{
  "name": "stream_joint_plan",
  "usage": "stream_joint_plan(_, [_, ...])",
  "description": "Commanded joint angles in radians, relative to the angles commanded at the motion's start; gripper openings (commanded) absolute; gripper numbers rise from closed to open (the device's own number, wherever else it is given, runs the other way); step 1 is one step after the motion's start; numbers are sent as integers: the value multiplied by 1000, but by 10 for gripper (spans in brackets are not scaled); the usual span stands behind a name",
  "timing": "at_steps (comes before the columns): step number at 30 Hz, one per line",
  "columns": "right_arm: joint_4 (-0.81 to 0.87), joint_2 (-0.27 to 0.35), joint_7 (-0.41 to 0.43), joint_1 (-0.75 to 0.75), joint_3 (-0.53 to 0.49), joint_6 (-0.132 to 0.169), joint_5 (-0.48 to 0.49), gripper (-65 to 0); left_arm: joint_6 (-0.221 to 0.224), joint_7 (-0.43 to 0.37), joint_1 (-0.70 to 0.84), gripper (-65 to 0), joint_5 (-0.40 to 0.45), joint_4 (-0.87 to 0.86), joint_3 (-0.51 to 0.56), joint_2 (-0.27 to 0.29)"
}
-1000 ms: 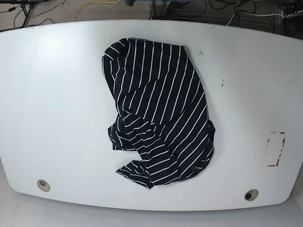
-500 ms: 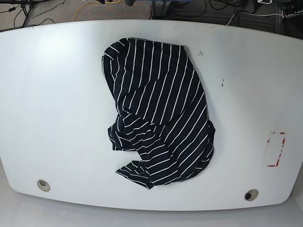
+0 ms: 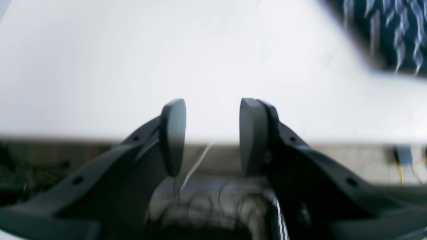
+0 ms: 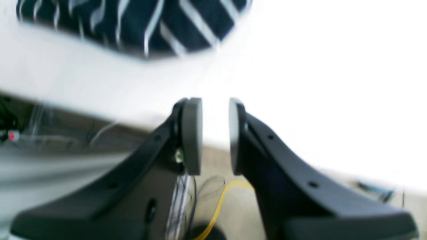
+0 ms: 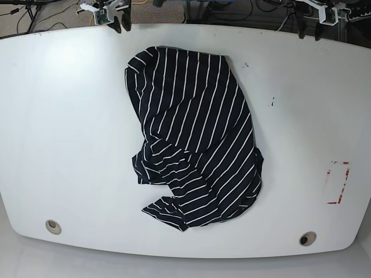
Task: Layout the t-shirt on the table in an organized manner, then fold the t-shirt properly
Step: 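Move the right gripper down onto the striped shirt and grasp its edge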
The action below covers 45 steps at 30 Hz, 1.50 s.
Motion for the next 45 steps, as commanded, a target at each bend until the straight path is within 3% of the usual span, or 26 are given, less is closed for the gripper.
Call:
stream_joint_plan(5, [-2,-2,-9,84,-2,0,-5,-512,0,0,-69,-214,2,0,15,-8])
stream_joint_plan(7, [-2,-9,-18,103,-6,-2,-5,-512,0,0,-91,-196,2,0,15,-5])
stream_joint_plan(12, [0,-20,-80,183,-8,2,-6,-477,0,0,-133,-214,3,0,17,-6])
stream_joint_plan(17, [-2,-20,-157,255,-8,2,-6,-344,0,0,-172,-217,3,-3,17,-3])
stream_joint_plan(20, [-2,-20,-192,304,-9,2,-3,-298,0,0,-192,-217,3,-3,17,-3])
stream_joint_plan(35, [-38,-12,-499,626,-44,6,2,-292,0,2,-219,-217,5,-5,17,-3])
stream_joint_plan(45, [-106,9,-612,806,-146,6,-5,-292,0,2,-216,-217,5,-5,15,-2])
